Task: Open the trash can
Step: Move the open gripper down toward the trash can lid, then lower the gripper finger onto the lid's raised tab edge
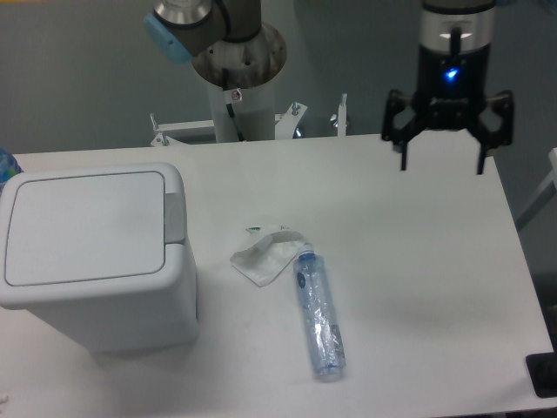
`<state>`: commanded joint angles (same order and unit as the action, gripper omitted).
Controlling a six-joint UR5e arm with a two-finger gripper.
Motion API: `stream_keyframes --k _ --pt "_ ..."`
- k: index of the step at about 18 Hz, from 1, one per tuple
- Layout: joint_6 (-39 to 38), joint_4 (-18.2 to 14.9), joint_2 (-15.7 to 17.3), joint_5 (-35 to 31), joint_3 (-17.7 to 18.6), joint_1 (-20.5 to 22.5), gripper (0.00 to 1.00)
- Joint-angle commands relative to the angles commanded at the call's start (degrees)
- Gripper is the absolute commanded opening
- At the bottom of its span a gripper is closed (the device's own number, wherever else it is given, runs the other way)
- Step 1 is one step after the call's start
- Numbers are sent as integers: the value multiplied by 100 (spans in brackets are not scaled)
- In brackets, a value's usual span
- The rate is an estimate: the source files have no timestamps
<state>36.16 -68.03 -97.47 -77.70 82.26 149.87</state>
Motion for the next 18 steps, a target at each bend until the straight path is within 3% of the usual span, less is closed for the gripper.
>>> stream_keyframes --k 4,8,18 --pt "-1057 0 0 411 97 -353 100" --pt "-1514 -35 79 922 316 -449 100" --pt "-2280 9 53 1187 378 -985 100"
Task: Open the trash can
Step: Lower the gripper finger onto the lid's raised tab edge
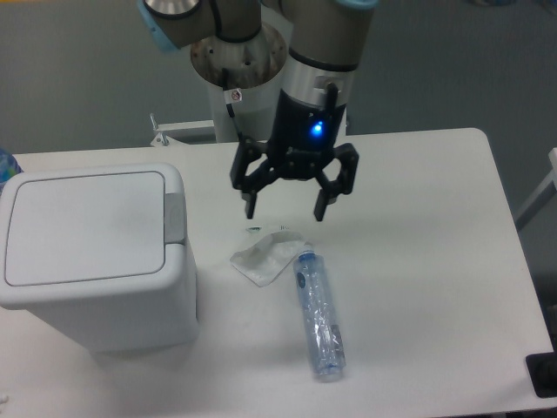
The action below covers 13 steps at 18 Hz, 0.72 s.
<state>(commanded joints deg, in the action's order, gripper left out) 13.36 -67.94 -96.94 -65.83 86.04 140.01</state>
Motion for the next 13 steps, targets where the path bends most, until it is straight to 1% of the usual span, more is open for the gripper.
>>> stream_keyframes --k 4,13 --pt "-18 9 9 0 70 -88 100" --pt "-26 0 0 -9 106 -255 100"
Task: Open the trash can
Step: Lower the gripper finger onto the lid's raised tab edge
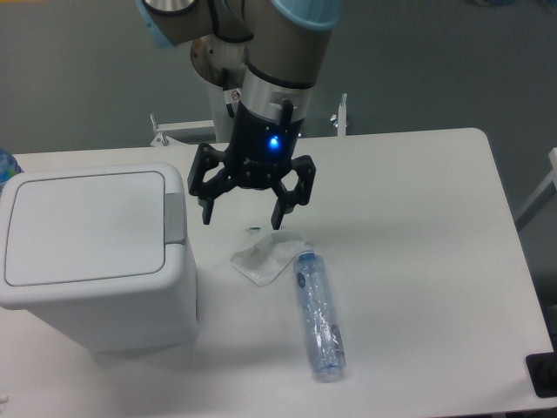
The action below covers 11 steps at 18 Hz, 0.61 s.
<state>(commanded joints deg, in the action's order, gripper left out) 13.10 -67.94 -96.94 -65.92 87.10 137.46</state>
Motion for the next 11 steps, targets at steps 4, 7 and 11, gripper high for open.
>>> stream_keyframes --k 4,7,11 --pt "0 18 -26 -17 70 -106 100" --pt "0 18 -35 -17 97 -193 100" --pt "0 26 -26 -17 158 -229 100"
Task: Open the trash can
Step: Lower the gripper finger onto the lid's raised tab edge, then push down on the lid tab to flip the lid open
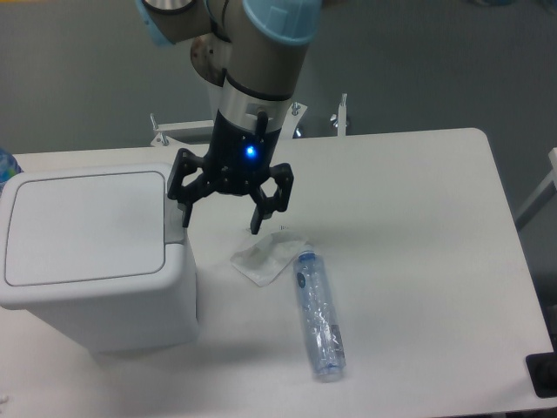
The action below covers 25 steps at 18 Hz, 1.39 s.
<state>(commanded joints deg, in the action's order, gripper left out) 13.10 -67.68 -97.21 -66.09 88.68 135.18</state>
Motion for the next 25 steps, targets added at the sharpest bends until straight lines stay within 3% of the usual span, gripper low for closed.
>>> stream_keyframes --k 25 --pt "26 35 -17 -9 114 -53 100"
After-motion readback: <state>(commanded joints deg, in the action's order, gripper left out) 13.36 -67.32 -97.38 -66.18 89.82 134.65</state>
